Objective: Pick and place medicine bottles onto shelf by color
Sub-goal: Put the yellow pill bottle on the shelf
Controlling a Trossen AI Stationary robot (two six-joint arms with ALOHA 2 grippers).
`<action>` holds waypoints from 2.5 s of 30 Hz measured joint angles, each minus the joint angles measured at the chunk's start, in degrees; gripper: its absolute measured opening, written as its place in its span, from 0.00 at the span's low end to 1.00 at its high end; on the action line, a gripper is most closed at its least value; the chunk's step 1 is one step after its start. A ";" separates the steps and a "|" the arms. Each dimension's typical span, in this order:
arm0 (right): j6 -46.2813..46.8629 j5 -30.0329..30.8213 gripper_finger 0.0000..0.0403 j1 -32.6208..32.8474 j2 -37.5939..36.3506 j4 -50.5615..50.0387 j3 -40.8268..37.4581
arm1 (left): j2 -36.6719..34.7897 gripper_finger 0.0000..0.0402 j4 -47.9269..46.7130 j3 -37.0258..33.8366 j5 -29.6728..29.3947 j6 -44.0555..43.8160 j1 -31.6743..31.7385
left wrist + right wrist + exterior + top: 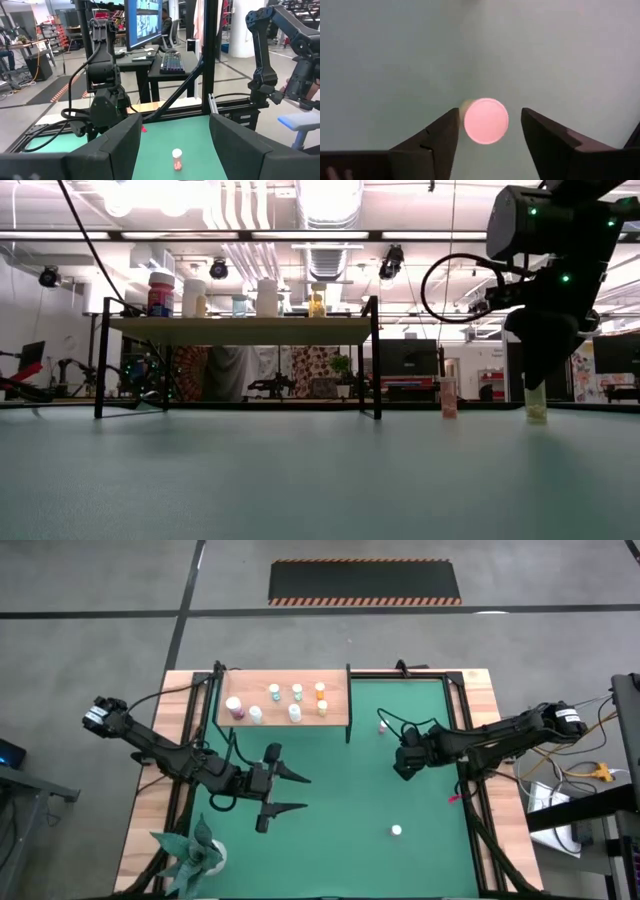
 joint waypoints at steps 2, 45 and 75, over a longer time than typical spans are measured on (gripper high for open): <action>0.02 -0.05 0.45 0.00 0.00 0.13 -0.02 | 0.00 0.54 -0.02 0.00 0.00 0.13 0.00; -49.51 -10.78 0.27 -15.53 24.82 -19.05 80.87 | -23.89 0.54 -4.02 -17.92 -17.79 10.41 0.33; -61.07 -16.23 0.27 -28.30 45.30 -23.63 98.22 | -23.15 0.54 7.45 -24.50 -19.17 17.99 0.40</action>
